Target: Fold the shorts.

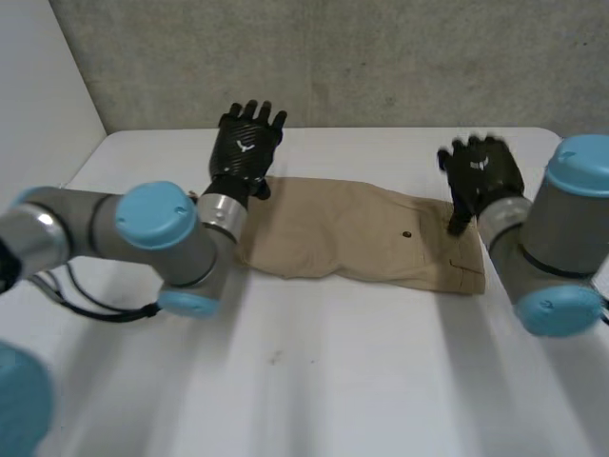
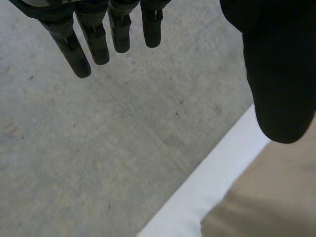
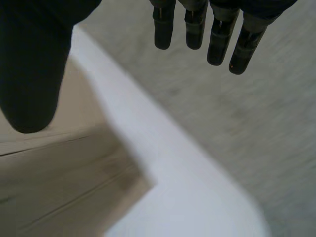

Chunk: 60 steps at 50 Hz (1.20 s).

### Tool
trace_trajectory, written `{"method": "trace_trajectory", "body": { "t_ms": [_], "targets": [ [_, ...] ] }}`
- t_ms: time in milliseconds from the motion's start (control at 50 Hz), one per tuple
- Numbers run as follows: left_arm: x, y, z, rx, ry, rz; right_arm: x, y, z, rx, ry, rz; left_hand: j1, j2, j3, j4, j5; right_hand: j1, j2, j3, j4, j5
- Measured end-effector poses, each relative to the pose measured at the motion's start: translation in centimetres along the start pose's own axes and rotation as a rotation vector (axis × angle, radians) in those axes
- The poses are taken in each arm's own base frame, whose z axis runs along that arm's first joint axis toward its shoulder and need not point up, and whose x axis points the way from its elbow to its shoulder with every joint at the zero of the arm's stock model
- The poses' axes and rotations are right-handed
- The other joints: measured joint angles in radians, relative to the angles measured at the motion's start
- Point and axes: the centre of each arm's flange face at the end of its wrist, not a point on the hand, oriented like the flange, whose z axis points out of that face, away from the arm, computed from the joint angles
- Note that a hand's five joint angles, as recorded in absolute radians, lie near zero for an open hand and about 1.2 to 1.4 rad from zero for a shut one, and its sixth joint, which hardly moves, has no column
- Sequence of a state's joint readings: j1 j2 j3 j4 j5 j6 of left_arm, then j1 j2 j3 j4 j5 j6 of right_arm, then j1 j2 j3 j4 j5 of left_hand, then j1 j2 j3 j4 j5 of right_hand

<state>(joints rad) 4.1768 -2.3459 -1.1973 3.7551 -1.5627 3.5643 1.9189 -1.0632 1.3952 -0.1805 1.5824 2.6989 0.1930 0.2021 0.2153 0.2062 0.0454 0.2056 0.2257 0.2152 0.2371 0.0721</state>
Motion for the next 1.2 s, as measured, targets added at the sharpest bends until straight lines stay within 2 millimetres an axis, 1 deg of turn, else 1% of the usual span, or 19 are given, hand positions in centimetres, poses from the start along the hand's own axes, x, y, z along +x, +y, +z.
{"method": "trace_trajectory", "body": {
  "t_ms": [120, 280, 340, 420, 520, 660, 780, 800, 880, 900, 960, 1000, 1020, 1040, 1080, 1120, 1160, 1180, 1200],
  "targets": [
    [-0.7, -0.8, -4.6, -0.148, 0.039, -0.015, 0.2, 3.4, -2.4, -0.233, -0.096, 0.146, 0.000, 0.000, 0.000, 0.000, 0.000, 0.003, 0.004, 0.009, 0.003, 0.002],
    [-0.5, -0.4, -8.4, -0.263, 0.085, -0.039, 0.3, 6.7, -1.7, -0.288, -0.078, 0.200, 0.000, 0.000, 0.000, 0.000, 0.000, 0.143, 0.172, 0.188, 0.166, 0.150],
    [-0.5, -0.3, -9.1, -0.280, 0.091, -0.047, 0.6, 8.3, -0.8, -0.288, -0.055, 0.201, 0.000, 0.000, 0.000, 0.000, 0.000, 0.549, 0.734, 0.715, 0.693, 0.651],
    [-0.7, -0.3, -9.4, -0.285, 0.085, -0.051, 1.5, 9.1, -0.3, -0.291, -0.028, 0.191, 0.000, 0.000, 0.000, 0.000, 0.000, 0.648, 0.924, 0.951, 0.935, 0.851],
    [-1.4, -0.8, -9.2, -0.278, 0.066, -0.051, 3.3, 8.4, -0.3, -0.265, 0.011, 0.158, 0.000, 0.000, 0.000, 0.000, 0.000, 0.686, 0.934, 0.968, 0.954, 0.861],
    [-2.9, -2.0, -9.1, -0.258, 0.031, -0.055, 6.9, 4.5, -0.3, -0.173, 0.083, -0.104, 0.000, 0.000, 0.000, 0.000, 0.000, 0.731, 0.943, 0.968, 0.954, 0.887],
    [-3.7, -2.9, -9.1, -0.245, 0.010, -0.082, 6.7, 2.0, 0.4, -0.101, 0.083, -0.340, 0.000, 0.000, 0.000, 0.000, 0.000, 0.744, 0.943, 0.968, 0.954, 0.887],
    [-3.9, -3.1, -9.1, -0.242, 0.006, -0.090, 6.2, 1.5, 0.5, -0.083, 0.075, -0.373, 0.000, 0.000, 0.000, 0.000, 0.000, 0.744, 0.943, 0.968, 0.954, 0.887],
    [-4.6, -3.9, -8.7, -0.218, -0.018, -0.133, 0.0, -2.1, 0.8, 0.092, -0.046, -0.499, 0.000, 0.000, 0.000, 0.000, 0.000, 0.757, 0.950, 0.973, 0.955, 0.895],
    [-5.0, -4.1, -8.4, -0.208, -0.030, -0.148, -3.0, -3.1, 0.5, 0.168, -0.110, -0.518, 0.000, 0.000, 0.000, 0.000, 0.000, 0.757, 0.950, 0.977, 0.955, 0.895],
    [-5.5, -4.5, -7.9, -0.187, -0.049, -0.177, -7.9, -4.2, -0.5, 0.295, -0.236, -0.528, 0.000, 0.000, 0.000, 0.000, 0.000, 0.757, 0.950, 0.977, 0.955, 0.895],
    [-5.8, -4.7, -7.5, -0.176, -0.058, -0.193, -8.8, -4.3, -0.7, 0.320, -0.266, -0.529, 0.000, 0.000, 0.000, 0.000, 0.000, 0.757, 0.950, 0.977, 0.955, 0.895],
    [-6.1, -5.0, -7.2, -0.162, -0.066, -0.213, -12.0, -4.4, -1.7, 0.402, -0.376, -0.524, 0.000, 0.000, 0.000, 0.000, 0.000, 0.758, 0.950, 0.975, 0.952, 0.895],
    [-6.3, -5.2, -6.8, -0.151, -0.073, -0.228, -13.4, -4.2, -2.2, 0.435, -0.432, -0.519, 0.000, 0.000, 0.000, 0.000, 0.000, 0.757, 0.950, 0.975, 0.952, 0.895],
    [-6.4, -5.4, -6.5, -0.139, -0.078, -0.246, -14.5, -3.9, -2.6, 0.459, -0.483, -0.506, 0.000, 0.000, 0.000, 0.000, 0.000, 0.695, 0.902, 0.926, 0.903, 0.847],
    [-6.6, -5.7, -5.8, -0.128, -0.082, -0.271, -15.8, -3.4, -3.1, 0.477, -0.567, -0.459, 0.000, 0.000, 0.000, 0.000, 0.000, 0.323, 0.497, 0.551, 0.528, 0.485],
    [-6.7, -5.8, -5.5, -0.127, -0.082, -0.282, -16.1, -3.2, -3.3, 0.476, -0.592, -0.430, 0.000, 0.000, 0.000, 0.000, 0.000, 0.323, 0.497, 0.551, 0.528, 0.485],
    [-6.6, -5.7, -5.0, -0.130, -0.078, -0.292, -15.9, -3.4, -3.2, 0.464, -0.611, -0.362, 0.000, 0.000, 0.000, 0.000, 0.000, 0.078, 0.181, 0.239, 0.215, 0.182],
    [-6.5, -5.7, -4.8, -0.133, -0.074, -0.296, -15.7, -3.5, -3.1, 0.458, -0.611, -0.335, 0.000, 0.000, 0.000, 0.000, 0.000, 0.078, 0.181, 0.239, 0.215, 0.182]
  ]
}}
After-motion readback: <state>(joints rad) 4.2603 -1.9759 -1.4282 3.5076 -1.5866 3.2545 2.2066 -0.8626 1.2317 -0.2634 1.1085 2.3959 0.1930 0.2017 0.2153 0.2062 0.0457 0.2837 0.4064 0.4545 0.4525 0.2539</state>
